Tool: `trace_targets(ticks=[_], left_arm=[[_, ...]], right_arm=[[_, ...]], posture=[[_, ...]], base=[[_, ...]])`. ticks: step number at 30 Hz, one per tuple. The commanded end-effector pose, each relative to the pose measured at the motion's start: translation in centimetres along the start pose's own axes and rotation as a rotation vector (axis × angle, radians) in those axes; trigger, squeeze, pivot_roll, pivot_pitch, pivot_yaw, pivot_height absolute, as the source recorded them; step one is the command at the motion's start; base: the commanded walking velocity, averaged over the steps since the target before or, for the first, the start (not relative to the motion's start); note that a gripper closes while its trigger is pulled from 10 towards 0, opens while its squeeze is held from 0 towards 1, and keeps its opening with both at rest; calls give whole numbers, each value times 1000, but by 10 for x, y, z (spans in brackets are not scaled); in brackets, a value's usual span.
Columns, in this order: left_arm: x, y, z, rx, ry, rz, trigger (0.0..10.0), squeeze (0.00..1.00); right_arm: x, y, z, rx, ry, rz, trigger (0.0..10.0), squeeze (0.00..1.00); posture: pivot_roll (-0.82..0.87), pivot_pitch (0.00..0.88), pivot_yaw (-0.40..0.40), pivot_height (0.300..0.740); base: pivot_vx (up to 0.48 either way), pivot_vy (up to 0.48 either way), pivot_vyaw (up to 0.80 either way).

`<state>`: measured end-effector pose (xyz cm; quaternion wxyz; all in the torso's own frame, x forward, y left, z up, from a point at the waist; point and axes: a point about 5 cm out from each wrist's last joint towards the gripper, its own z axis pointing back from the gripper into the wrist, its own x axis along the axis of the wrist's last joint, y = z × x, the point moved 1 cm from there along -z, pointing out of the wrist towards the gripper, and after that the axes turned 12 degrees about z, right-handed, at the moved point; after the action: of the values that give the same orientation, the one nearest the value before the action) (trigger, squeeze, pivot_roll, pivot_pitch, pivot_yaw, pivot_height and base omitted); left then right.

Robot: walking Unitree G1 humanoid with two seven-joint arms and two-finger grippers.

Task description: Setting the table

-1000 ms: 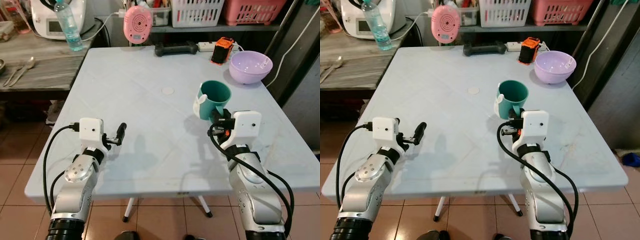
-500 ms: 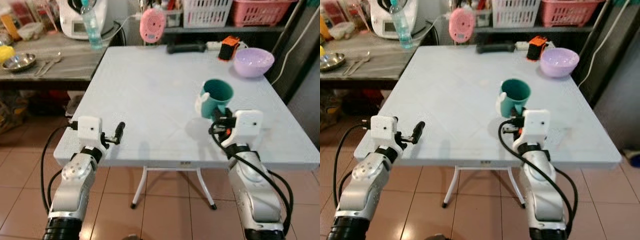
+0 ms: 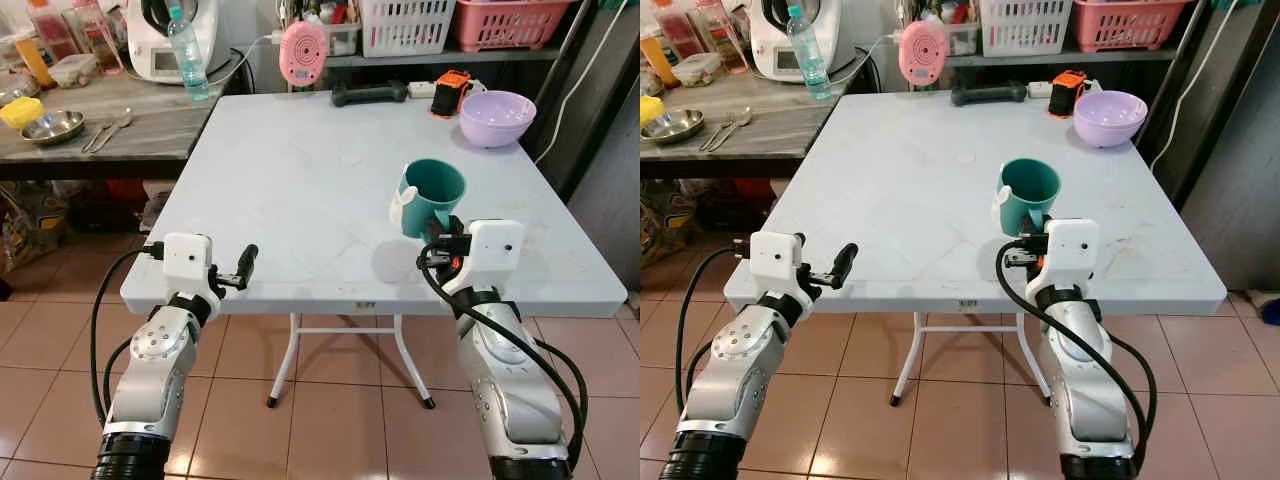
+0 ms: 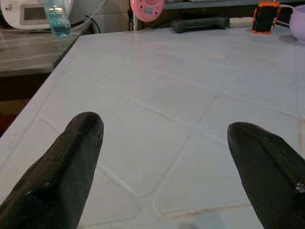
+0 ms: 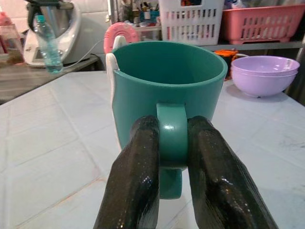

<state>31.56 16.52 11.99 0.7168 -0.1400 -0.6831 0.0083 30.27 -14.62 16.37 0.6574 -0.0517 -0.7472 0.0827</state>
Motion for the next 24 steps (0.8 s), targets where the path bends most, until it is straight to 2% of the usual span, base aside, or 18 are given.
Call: trace_targets(ticks=[1, 24], left_arm=[[3, 1, -2, -3, -12, -11, 10000, 0], [3, -4, -3, -32, -28, -25, 10000, 0]], right_arm=[[7, 1, -4, 0, -33, 0, 10000, 0], [7, 4, -5, 2, -42, 2, 10000, 0]], posture=[[0, 25, 56, 740], [11, 22, 58, 740]], base=[[0, 480, 0], [0, 480, 0]])
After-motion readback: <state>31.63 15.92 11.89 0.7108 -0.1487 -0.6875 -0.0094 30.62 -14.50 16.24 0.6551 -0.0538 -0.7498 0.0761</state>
